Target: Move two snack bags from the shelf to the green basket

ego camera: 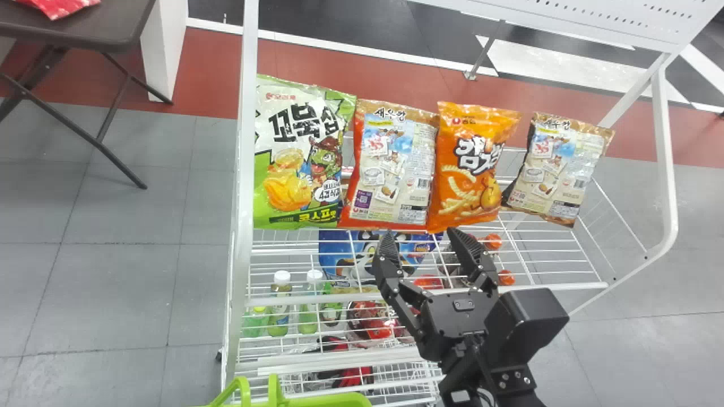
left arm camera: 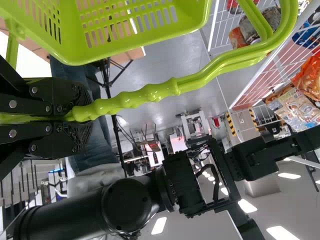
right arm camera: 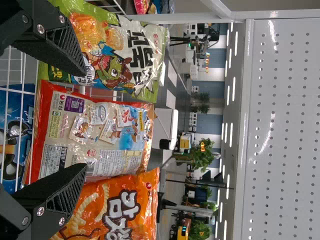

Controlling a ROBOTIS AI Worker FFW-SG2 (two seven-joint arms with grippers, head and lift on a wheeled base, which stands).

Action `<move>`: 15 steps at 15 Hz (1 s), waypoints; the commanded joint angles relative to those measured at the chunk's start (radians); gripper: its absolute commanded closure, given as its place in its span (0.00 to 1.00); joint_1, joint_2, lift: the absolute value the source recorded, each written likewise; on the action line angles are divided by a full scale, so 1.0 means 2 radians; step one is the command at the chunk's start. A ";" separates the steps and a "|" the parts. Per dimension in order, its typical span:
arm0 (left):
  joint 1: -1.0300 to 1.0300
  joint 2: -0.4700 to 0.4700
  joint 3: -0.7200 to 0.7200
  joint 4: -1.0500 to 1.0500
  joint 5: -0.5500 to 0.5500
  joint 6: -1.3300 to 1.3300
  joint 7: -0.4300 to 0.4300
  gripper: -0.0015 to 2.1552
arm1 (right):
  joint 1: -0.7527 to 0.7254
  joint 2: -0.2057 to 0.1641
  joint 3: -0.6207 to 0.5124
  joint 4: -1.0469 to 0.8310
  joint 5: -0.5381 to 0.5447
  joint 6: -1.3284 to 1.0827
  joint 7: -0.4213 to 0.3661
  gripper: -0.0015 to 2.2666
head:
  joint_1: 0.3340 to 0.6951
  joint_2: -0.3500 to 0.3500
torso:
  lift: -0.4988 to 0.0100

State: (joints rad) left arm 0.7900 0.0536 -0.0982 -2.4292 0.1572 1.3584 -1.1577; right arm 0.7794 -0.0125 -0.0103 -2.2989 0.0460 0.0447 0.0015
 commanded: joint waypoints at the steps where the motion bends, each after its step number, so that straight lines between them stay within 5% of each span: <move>1: 0.000 0.000 0.002 0.000 0.001 0.002 0.000 1.00 | -0.002 -0.001 -0.003 0.000 -0.001 0.003 0.000 0.09 | 1.00 0.00 | 0.95; 15: 0.002 0.001 -0.001 -0.003 0.003 0.005 -0.005 1.00 | -0.063 -0.001 -0.045 0.053 -0.035 0.010 0.004 0.09 | 1.00 0.00 | 0.95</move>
State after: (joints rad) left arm 0.7930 0.0543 -0.0957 -2.4344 0.1688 1.3670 -1.1676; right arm 0.6867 -0.0153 -0.0814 -2.2214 -0.0127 0.0667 0.0083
